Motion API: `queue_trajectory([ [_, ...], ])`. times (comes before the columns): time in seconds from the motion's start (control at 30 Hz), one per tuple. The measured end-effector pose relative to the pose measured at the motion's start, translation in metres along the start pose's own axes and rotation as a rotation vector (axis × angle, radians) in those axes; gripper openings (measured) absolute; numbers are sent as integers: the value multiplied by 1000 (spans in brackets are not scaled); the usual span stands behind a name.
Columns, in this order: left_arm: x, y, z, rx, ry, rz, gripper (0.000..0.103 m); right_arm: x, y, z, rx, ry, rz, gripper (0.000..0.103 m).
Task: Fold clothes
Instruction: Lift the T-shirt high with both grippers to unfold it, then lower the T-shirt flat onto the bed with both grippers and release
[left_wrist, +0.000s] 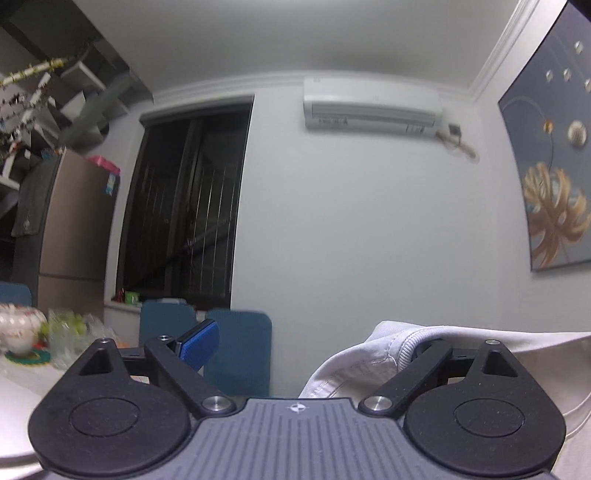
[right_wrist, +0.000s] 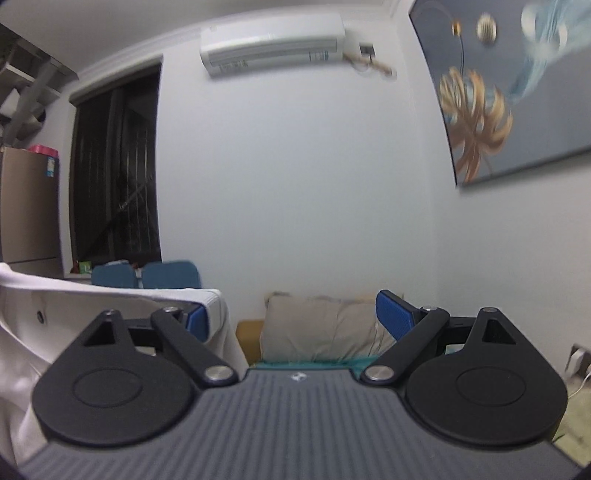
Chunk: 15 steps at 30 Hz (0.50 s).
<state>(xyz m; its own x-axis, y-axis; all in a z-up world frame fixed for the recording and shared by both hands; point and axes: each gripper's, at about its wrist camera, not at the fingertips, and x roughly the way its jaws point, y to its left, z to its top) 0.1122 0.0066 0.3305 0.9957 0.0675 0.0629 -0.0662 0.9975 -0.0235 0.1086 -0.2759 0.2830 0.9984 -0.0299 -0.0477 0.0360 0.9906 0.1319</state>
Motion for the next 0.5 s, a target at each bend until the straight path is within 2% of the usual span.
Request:
queue_trajectory([
  [0.13, 104, -11, -85, -3, 91, 3, 96, 100, 0, -46, 0, 66, -32, 91],
  [0.27, 208, -21, -170, -7, 181, 7, 97, 200, -10, -105, -26, 103, -77, 91],
  [0.4, 311, -33, -260, -6, 279, 7, 97, 298, -30, -188, -36, 183, -114, 91],
  [0.5, 374, -43, -354, 6, 385, -6, 96, 367, -49, -263, -32, 308, -124, 91],
])
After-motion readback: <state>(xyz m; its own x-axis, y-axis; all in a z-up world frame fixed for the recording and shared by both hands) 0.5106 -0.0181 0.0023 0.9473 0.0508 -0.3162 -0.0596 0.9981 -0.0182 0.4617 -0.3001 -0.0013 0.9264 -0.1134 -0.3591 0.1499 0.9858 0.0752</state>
